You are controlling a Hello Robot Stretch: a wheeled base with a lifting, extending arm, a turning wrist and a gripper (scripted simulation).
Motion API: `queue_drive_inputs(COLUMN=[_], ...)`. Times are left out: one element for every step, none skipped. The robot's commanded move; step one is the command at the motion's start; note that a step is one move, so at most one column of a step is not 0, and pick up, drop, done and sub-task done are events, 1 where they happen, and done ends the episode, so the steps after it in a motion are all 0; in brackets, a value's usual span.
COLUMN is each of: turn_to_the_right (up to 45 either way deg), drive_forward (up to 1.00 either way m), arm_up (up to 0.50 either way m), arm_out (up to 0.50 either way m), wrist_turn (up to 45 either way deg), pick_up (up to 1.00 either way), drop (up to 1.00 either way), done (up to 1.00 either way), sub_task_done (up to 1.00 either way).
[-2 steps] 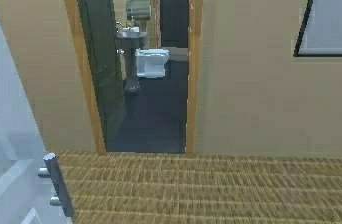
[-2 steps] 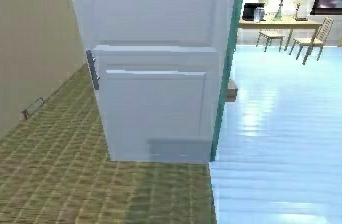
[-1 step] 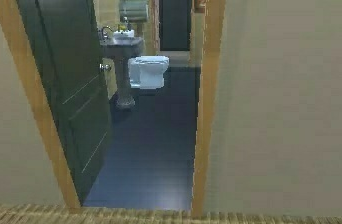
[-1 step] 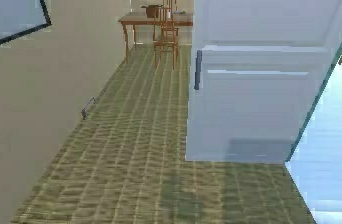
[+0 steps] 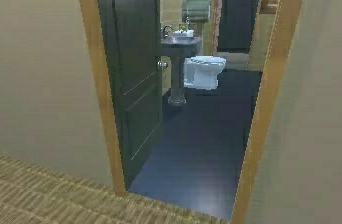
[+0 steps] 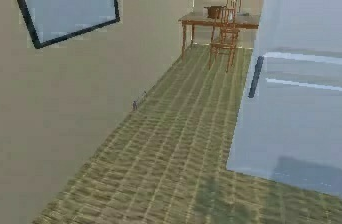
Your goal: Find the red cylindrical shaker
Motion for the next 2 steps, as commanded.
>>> queue_drive_inputs(turn_to_the_right=[0.0, 15.0], drive_forward=[0.90, 0.00], arm_up=[0.00, 0.00], arm_out=[0.00, 0.00], wrist_turn=[0.0, 0.0], pick_up=[0.00, 0.00], drop=[0.00, 0.00], done=[0.00, 0.00], sub_task_done=[0.00, 0.00])
